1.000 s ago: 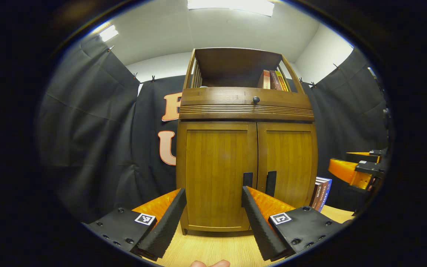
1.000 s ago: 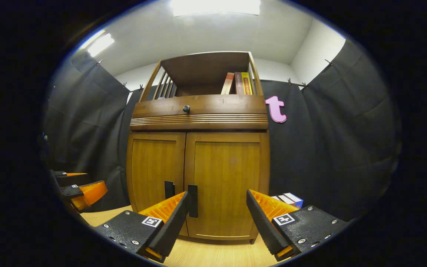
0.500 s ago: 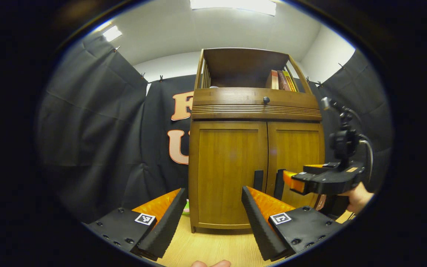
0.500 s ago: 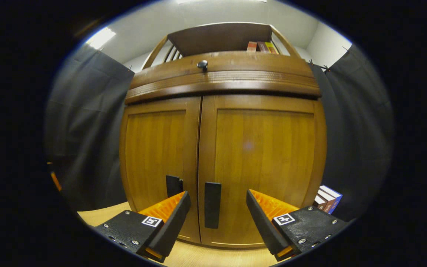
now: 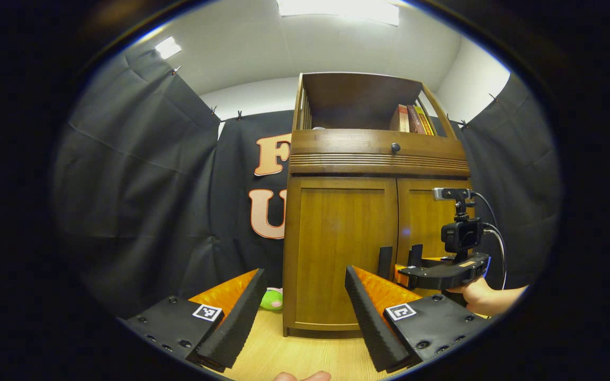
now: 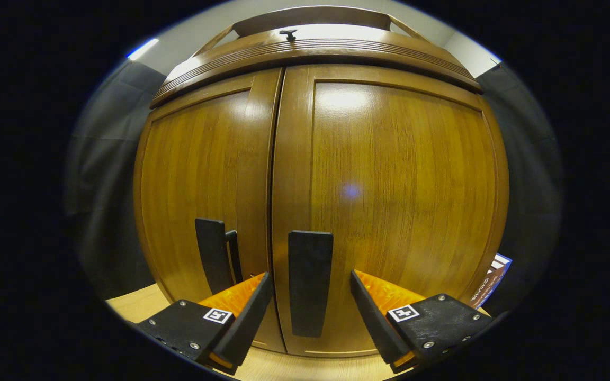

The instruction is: Open the right door of the double-door shoe cabinet with the right hand, and open the left door with the left hand.

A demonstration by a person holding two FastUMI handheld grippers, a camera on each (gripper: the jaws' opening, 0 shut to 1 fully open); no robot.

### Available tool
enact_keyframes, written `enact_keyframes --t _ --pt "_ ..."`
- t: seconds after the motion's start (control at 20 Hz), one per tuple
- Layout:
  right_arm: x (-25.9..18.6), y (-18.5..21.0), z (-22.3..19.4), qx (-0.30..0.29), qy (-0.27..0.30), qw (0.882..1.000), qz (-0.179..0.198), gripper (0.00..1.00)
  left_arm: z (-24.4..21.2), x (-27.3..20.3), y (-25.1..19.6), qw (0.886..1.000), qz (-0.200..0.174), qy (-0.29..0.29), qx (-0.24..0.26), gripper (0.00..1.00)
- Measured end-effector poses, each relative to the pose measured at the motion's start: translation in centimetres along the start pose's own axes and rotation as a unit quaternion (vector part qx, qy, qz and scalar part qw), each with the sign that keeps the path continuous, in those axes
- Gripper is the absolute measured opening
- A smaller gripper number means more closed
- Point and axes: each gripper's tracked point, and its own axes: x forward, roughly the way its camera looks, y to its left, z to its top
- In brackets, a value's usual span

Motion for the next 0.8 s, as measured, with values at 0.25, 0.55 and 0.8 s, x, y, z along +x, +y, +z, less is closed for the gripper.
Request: enact_keyframes --t 0.25,0.55,0.8 --pt "-0.1 -0.6 -0.4 0.0 -0.014 1.0 -0.016 0.77 0.2 0.6 -0.1 1.0 -0.006 -0.001 0.006 0.94" --pt "-0.3 -0.1 -1.3 0.064 -0.008 0.998 0.009 0.34 0.3 0.3 -0.8 1.0 -0.018 0.002 0.011 0.96" --pt "-0.5 0.2 -1.8 0.057 -0.001 0.998 0.034 0.3 0.8 -0.9 -1.5 1.0 -0.024 0.006 0.013 0.96"
